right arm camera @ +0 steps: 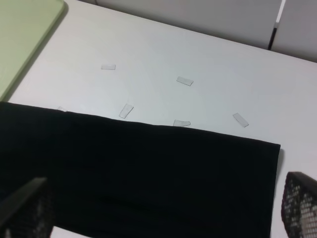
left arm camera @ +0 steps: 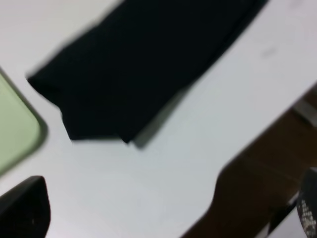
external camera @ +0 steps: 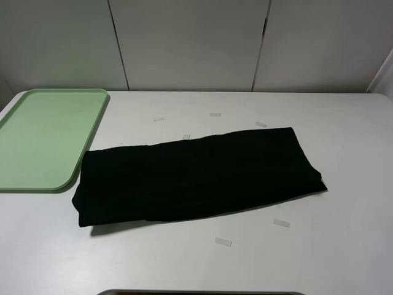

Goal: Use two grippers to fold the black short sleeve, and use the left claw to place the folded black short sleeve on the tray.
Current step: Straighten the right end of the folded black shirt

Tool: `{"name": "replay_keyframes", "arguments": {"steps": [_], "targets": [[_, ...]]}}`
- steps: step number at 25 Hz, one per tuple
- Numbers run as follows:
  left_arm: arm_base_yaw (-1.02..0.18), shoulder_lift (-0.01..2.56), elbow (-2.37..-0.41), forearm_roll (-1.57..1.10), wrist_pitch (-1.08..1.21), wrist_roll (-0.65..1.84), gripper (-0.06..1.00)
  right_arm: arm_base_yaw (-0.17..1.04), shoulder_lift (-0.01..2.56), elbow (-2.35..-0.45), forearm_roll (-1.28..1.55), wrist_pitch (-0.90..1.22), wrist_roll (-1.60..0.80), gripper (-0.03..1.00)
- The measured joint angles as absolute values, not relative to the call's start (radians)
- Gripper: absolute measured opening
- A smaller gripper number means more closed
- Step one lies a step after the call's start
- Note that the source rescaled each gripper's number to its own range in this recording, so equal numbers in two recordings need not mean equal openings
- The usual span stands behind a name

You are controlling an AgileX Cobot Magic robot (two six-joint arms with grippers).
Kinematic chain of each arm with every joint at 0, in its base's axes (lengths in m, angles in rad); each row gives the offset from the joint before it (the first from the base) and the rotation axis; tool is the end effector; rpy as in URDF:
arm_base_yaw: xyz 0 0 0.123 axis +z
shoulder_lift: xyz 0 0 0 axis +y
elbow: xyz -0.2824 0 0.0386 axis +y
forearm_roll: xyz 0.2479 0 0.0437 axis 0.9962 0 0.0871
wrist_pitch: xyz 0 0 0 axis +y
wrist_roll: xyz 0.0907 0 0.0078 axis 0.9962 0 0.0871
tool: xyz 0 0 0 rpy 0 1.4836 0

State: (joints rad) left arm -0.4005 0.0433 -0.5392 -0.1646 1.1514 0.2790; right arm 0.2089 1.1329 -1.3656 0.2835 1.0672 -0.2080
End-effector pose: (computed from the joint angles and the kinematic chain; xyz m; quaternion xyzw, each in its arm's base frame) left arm -0.0119 -0.0098 0.2820 0.2976 0.8218 -0.1109 0.4730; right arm 0.2028 0.0658 0.4359 -0.1751 0.8903 0.1409 0.3961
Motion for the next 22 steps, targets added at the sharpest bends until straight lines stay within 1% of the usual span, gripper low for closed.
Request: {"name": "replay_keyframes", "arguments": {"steps": [4, 11, 19, 22], "targets": [[-0.401, 0.043, -0.494, -0.135, 1.086, 0.226, 1.0, 0.209, 1.133, -1.366, 0.284, 1.068, -0.21, 1.0], [-0.401, 0.043, -0.487, -0.02, 1.065, 0.0, 1.0, 0.209, 1.133, -1.366, 0.284, 1.069, -0.211, 1.0], [-0.396, 0.043, -0.487, 0.0, 1.065, -0.018, 1.0, 0.209, 1.133, -1.366, 0.284, 1.069, -0.211, 1.0], [-0.352, 0.037, -0.487, 0.005, 1.065, -0.018, 1.0, 0.209, 1.133, -1.366, 0.284, 1.069, -0.211, 1.0]]}}
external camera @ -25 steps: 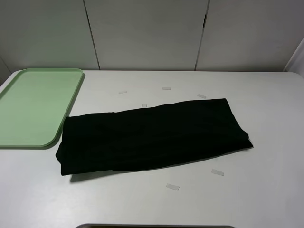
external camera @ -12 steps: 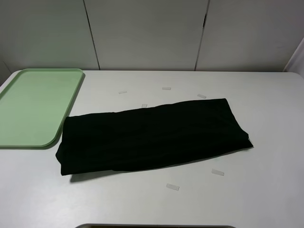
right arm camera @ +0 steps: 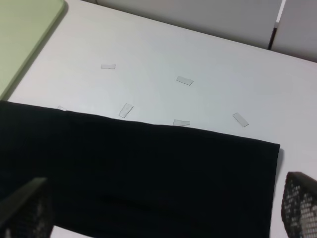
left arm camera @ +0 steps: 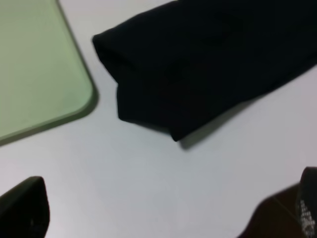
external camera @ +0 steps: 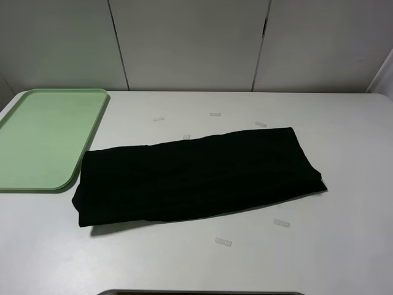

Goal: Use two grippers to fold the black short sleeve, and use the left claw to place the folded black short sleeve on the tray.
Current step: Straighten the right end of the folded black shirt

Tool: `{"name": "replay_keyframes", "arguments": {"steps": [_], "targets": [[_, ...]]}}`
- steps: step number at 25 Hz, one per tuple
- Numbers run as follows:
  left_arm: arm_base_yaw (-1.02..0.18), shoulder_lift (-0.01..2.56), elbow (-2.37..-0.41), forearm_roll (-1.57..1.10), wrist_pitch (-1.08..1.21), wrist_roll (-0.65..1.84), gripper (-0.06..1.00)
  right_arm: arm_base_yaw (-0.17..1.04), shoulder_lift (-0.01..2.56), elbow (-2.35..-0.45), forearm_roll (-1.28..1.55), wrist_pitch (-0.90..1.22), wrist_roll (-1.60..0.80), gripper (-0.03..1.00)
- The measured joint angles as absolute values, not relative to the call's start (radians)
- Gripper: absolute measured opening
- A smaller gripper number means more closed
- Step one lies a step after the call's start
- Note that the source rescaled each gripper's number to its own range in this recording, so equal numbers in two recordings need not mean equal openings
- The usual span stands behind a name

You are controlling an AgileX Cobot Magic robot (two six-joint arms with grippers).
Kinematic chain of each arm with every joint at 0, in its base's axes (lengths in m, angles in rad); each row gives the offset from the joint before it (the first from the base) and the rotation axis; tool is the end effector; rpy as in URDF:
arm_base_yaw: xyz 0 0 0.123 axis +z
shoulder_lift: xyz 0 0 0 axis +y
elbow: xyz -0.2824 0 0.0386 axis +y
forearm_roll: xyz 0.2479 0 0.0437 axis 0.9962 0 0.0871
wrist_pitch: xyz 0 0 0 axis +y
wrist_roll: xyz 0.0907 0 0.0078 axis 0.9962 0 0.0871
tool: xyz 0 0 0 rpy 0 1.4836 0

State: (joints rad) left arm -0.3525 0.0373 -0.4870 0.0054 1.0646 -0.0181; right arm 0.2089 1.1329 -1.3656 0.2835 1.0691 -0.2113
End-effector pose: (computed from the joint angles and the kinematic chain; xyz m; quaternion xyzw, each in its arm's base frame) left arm 0.0021 -0.0003 0.2733 0.1443 0.8550 -0.0891 0.4902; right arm 0.2027 0.0658 0.4357 -0.1767 0.8903 0.1402 0.3955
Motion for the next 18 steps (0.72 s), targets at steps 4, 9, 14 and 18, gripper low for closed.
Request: {"name": "replay_keyframes", "arguments": {"steps": [4, 9, 14, 18], "targets": [[-0.267, -0.002, -0.487, 0.006, 1.063, -0.018, 1.0, 0.209, 1.133, -1.366, 0.284, 1.069, -0.211, 1.0], [-0.244, -0.003, -0.487, 0.006, 1.065, -0.018, 1.0, 0.209, 1.133, -1.366, 0.284, 1.069, -0.211, 1.0], [-0.244, -0.003, -0.487, 0.006, 1.065, -0.019, 1.0, 0.209, 1.133, -1.366, 0.284, 1.069, -0.211, 1.0], [-0.244, -0.003, -0.487, 0.006, 1.065, -0.019, 1.0, 0.209, 1.133, -1.366, 0.284, 1.069, -0.211, 1.0]]}}
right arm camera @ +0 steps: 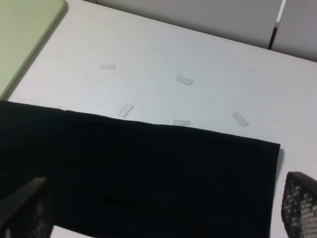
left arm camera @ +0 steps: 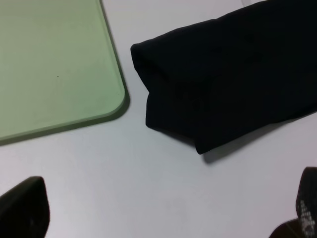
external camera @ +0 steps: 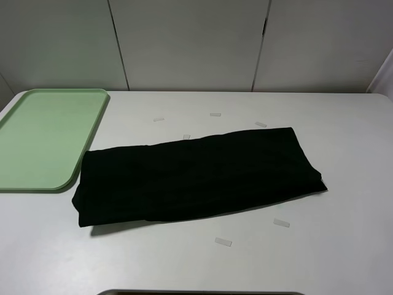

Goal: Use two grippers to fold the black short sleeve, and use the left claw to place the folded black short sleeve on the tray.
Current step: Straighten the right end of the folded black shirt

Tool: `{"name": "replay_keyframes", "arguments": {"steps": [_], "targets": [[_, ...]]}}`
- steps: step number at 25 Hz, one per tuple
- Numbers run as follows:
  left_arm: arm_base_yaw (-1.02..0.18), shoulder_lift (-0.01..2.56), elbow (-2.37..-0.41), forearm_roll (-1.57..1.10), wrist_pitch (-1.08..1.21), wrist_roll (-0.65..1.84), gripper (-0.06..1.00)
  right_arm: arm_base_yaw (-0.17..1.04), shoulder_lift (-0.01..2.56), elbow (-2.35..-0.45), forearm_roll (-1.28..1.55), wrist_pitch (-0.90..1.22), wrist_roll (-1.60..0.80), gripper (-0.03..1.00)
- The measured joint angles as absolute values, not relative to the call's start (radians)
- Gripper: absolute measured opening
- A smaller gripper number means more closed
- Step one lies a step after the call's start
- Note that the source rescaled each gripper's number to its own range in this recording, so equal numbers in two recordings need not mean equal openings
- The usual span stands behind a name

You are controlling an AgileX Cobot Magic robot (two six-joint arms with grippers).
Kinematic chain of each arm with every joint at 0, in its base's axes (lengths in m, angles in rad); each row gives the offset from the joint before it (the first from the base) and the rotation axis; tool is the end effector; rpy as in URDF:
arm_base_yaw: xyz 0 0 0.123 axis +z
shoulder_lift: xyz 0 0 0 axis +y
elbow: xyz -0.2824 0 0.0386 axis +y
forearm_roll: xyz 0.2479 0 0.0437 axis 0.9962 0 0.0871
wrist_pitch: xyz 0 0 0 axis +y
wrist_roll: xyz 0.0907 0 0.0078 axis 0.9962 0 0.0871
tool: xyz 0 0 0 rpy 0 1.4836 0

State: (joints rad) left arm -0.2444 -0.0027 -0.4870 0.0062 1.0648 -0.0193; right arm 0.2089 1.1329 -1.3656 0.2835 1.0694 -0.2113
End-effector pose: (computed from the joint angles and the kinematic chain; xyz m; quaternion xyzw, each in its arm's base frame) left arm -0.0037 0.0014 0.2732 0.0961 0.8516 -0.0647 0.5113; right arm 0.2027 0.0658 0.4357 -0.1768 0.8904 0.1402 0.3954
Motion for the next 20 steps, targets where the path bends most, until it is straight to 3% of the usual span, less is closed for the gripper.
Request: {"name": "replay_keyframes", "arguments": {"steps": [9, 20], "targets": [[-0.244, -0.003, -0.487, 0.006, 1.065, -0.02, 1.0, 0.209, 1.178, -1.366, 0.293, 1.082, -0.212, 1.0], [-0.244, -0.003, -0.487, 0.006, 1.065, -0.02, 1.0, 0.209, 1.462, -1.366, 0.302, 1.108, -0.272, 1.0]]}}
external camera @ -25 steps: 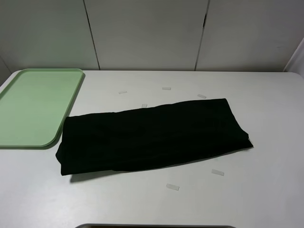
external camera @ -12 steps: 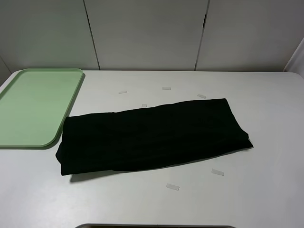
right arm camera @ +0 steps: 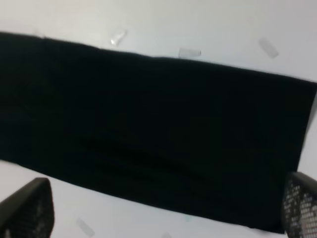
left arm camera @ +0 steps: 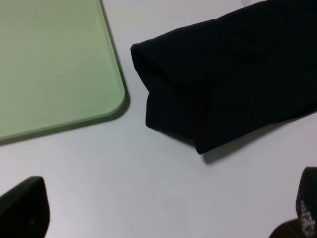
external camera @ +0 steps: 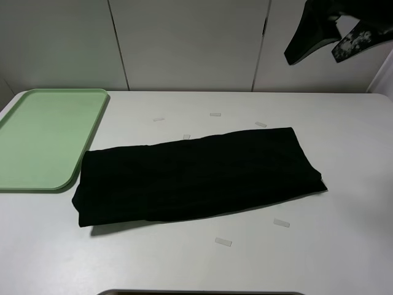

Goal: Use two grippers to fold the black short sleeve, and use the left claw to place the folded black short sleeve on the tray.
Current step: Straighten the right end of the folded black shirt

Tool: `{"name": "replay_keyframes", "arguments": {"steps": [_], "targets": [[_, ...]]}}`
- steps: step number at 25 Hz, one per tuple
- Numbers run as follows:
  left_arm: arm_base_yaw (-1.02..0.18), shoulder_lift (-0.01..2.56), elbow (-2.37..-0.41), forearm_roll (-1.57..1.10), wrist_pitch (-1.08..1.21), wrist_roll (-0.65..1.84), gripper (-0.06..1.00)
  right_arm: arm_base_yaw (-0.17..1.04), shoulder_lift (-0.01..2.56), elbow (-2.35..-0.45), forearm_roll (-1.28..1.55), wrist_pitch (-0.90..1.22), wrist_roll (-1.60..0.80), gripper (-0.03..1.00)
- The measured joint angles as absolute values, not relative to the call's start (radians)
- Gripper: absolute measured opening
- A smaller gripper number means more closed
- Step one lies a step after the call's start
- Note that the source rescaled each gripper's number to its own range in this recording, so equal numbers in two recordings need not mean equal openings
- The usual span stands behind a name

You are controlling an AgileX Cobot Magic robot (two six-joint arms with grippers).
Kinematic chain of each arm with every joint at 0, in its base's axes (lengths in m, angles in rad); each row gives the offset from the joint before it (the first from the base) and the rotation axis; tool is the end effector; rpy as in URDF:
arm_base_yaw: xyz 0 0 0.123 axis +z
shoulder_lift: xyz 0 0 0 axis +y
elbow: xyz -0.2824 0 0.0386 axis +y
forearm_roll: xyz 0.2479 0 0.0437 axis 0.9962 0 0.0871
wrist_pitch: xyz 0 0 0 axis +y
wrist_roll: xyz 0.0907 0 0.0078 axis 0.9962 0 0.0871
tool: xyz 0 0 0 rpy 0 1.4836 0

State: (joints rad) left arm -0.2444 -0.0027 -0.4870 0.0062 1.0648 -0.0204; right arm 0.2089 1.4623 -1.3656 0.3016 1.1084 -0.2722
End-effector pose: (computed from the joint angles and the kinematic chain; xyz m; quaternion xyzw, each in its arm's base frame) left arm -0.0037 0.0014 0.2732 0.0957 0.8516 -0.0650 0.5113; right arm 0.2870 0.0856 0.3492 -0.1954 0.9440 0.1390 0.2265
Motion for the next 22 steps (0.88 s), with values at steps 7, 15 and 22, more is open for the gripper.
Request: {"name": "replay_keyframes", "arguments": {"steps": [7, 15, 22], "targets": [[-0.244, -0.003, -0.487, 0.006, 1.065, -0.022, 1.0, 0.171, 1.675, -1.366, 0.344, 1.058, -0.408, 1.0], [-0.244, -0.003, -0.487, 0.006, 1.065, -0.022, 1.0, 0.042, 1.898, -1.366, 0.409, 1.024, -0.422, 1.0], [-0.244, -0.003, -0.487, 0.006, 1.065, -0.022, 1.0, -0.085, 1.989, -1.366, 0.523, 1.045, -0.554, 1.0]]}}
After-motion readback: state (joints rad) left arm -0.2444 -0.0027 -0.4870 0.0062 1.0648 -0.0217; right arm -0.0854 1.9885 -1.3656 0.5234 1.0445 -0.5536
